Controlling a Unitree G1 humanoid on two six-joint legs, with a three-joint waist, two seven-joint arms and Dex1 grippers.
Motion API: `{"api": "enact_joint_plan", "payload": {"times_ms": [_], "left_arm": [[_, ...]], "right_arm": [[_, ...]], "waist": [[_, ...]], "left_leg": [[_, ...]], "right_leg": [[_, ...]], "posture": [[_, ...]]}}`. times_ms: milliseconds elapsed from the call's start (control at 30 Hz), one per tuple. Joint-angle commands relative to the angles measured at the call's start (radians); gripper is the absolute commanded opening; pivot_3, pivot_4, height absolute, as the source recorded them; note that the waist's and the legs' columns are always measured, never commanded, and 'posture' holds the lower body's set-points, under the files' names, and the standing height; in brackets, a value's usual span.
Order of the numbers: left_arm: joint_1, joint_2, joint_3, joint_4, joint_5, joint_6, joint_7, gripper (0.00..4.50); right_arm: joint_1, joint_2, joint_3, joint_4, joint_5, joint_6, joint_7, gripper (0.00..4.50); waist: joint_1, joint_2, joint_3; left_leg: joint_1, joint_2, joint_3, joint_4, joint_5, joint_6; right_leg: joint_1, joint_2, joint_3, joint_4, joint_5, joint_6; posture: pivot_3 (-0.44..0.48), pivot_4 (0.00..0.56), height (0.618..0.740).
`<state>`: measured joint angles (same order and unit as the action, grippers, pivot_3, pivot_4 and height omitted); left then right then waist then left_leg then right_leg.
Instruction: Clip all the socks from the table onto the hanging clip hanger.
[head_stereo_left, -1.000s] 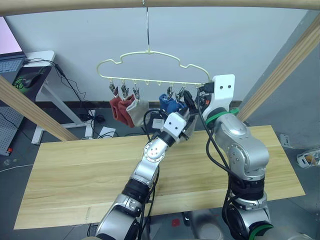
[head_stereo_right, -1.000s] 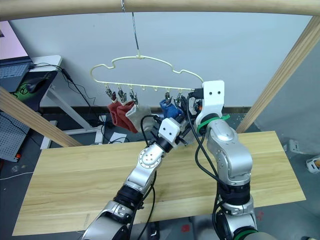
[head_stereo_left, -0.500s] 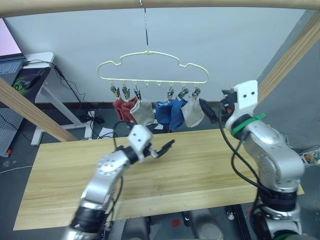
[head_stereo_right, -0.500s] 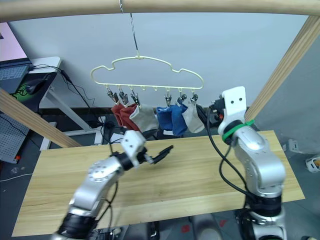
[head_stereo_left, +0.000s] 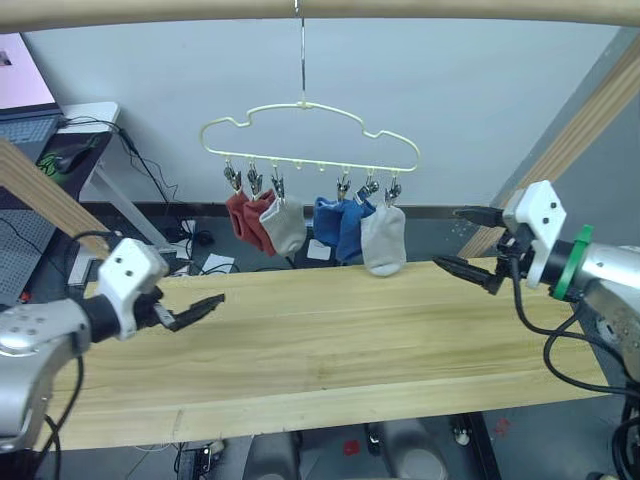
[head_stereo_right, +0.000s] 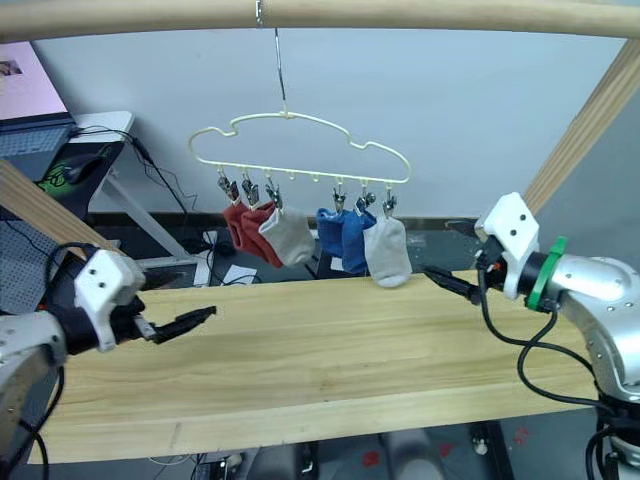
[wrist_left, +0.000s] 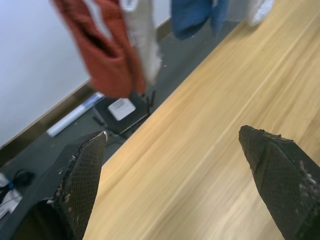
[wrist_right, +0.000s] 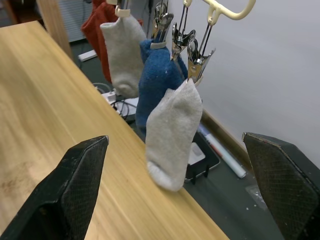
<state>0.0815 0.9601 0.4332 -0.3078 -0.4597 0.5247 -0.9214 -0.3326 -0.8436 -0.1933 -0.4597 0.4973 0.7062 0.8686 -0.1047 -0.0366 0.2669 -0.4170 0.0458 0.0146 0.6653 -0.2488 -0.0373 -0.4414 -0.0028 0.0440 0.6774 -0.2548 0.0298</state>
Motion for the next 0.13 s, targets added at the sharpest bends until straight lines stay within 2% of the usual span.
{"api": "enact_joint_plan", "payload": {"times_ms": [33,133], "left_arm": [[-0.022,0.02,0.044,0.008,-0.022,0.032,-0.004,4.49],[-0.075,0.012,0.046,0.034,-0.051,0.07,0.007,4.49]], "right_arm": [[-0.012,-0.034,-0.044,0.012,0.032,-0.034,0.043,4.5],[-0.022,-0.044,-0.042,0.031,0.033,-0.048,0.05,4.5]], "waist": [[0.005,0.0,-0.004],[0.013,-0.003,-0.01]], "left_leg": [[0.0,0.0,0.0,0.0,0.0,0.0],[0.0,0.0,0.001,0.0,0.0,0.0]], "right_leg": [[0.0,0.0,0.0,0.0,0.0,0.0],[0.0,0.0,0.0,0.0,0.003,-0.004]], "posture": [[-0.094,0.153,0.738],[-0.096,0.145,0.738]]}}
